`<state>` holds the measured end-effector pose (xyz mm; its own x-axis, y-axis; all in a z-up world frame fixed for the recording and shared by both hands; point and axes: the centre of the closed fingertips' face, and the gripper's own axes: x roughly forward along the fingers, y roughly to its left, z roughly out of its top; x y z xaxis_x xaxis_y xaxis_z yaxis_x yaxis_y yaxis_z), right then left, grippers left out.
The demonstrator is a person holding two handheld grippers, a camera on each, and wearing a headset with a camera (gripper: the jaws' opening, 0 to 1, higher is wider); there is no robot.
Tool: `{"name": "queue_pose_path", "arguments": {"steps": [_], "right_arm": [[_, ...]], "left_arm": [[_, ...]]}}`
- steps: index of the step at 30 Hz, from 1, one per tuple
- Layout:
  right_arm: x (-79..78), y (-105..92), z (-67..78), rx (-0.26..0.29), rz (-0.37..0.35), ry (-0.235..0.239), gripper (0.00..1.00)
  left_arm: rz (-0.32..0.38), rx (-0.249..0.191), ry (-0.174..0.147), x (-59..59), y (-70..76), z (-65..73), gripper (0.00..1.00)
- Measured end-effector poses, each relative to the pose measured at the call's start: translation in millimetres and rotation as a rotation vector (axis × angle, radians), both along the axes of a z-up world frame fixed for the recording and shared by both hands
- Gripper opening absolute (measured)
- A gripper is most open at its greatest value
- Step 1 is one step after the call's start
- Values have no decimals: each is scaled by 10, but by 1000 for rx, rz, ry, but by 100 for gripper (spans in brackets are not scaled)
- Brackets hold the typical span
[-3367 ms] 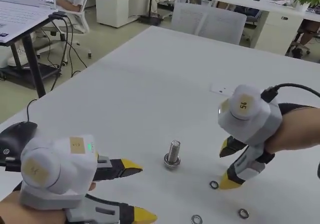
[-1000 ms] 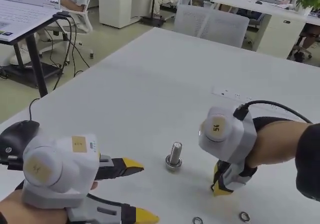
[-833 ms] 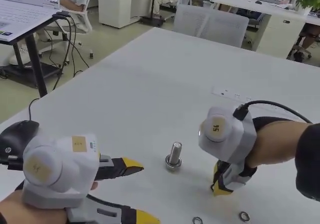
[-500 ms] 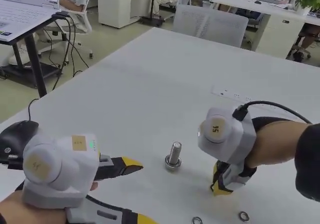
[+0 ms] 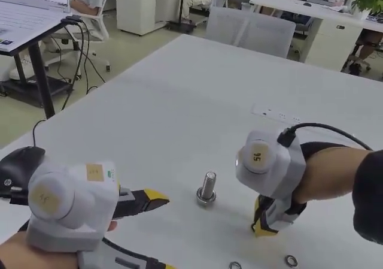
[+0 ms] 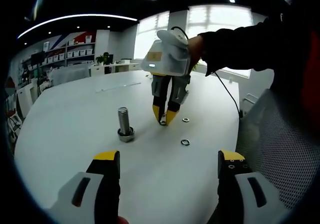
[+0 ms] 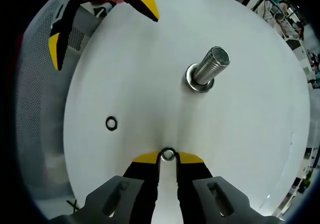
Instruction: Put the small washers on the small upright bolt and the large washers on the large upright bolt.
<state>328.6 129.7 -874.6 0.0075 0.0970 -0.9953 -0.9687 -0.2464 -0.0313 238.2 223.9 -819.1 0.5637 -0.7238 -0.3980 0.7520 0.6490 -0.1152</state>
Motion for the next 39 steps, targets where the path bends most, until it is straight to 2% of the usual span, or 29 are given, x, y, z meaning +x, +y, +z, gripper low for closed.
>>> {"name": "queue_pose_path", "arguments": {"steps": [9,17,24,33,39], "right_arm": [[-7,57,114,23,2,-14,14],[-43,117,322,56,9,-34,14],[-83,140,530,85,6,-34,14],[-37,61,837,114,-1,-75,14],[26,-33,961,117,-18,-98,14]], "left_arm": [[-1,1,2,3,-10,3,84],[-6,-3,-2,3,-23,12,85],[-6,-4,-5,4,-25,16,85],[-11,-5,-8,0,-36,25,85],[-17,-6,-7,0,-44,29,85]]}}
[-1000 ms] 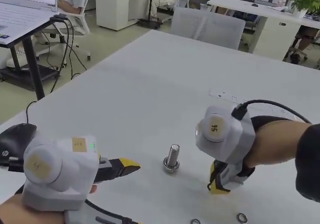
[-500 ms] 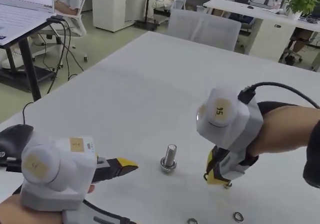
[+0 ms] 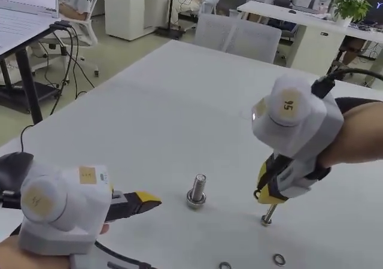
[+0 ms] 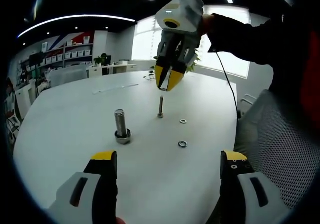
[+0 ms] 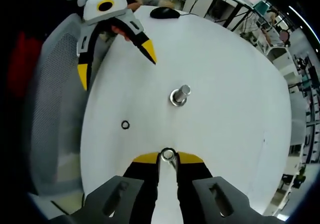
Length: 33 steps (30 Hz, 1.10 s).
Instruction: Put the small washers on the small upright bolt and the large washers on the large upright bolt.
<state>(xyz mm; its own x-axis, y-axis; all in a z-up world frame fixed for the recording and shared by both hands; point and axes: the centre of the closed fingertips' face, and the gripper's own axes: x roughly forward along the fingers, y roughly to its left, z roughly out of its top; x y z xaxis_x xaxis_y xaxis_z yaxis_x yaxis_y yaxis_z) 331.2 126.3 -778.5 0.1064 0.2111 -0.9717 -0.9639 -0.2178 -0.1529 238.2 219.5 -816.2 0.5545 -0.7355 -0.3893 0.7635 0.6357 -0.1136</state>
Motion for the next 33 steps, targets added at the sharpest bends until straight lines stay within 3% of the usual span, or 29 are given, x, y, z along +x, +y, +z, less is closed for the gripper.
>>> {"name": "queue_pose_path", "arguments": {"steps": [13,19,33], "right_arm": [[182,-240,136,15,-75,-20,14],[232,-335,110,10,-98,-18,14],[223,-328,-106,-12,-78,15,14]], "left_arm": [[-13,0,-4,-4,-24,7,85],[-26,6,-6,1,-46,8,85],[-67,25,-9,31,-94,6,84]]}}
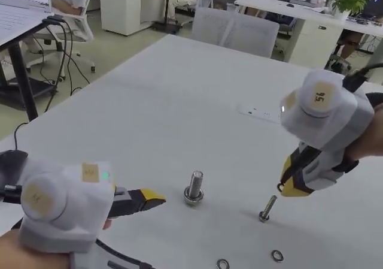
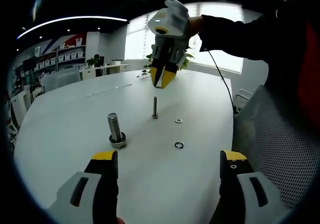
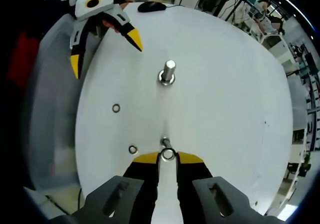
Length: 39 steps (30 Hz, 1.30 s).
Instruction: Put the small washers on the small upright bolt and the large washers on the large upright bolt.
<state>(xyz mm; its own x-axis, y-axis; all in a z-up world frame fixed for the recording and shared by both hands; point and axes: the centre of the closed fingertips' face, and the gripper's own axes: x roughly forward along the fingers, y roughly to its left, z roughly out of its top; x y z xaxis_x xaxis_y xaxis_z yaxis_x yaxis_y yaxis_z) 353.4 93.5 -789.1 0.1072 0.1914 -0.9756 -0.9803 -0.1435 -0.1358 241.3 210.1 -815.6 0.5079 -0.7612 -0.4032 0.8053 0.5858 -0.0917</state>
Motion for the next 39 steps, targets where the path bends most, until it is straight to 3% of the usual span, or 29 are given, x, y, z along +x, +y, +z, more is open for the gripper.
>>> {"name": "queue_pose_path", "arguments": {"steps": [12,39], "right_arm": [[52,35,-153,-14,-4,18,14],[18,8,-296,-24,-7,46,14]], "left_arm": [[-21,4,-5,21,-8,20,83],[-31,-2,-2,18,-62,32,82]]}}
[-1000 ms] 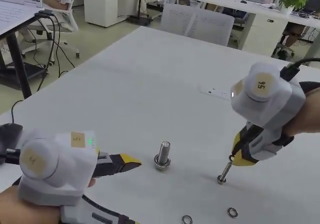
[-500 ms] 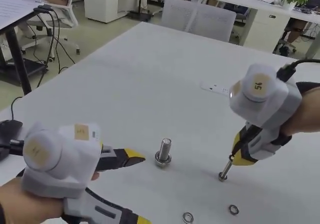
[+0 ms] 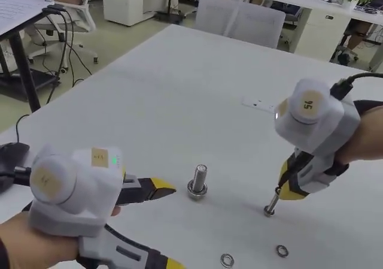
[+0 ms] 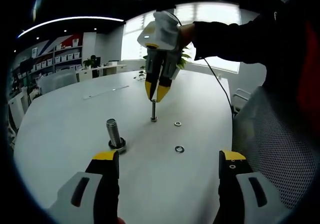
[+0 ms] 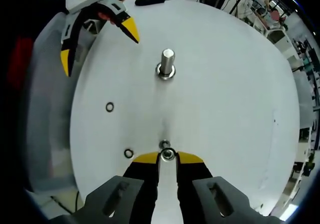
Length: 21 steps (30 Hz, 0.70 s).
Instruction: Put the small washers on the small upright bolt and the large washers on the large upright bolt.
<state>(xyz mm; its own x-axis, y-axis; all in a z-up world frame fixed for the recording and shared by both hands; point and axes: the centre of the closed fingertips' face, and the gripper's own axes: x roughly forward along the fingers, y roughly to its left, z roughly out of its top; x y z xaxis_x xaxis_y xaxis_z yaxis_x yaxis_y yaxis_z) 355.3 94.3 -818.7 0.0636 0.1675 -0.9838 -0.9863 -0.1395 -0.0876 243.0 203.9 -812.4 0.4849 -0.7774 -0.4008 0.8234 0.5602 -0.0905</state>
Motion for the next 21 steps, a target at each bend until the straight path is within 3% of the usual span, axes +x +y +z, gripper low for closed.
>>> {"name": "queue_pose_path", "arguments": {"steps": [21], "right_arm": [[9,30,-289,-16,-4,28,14]], "left_arm": [[3,1,7,-20,10,-13,81]]}}
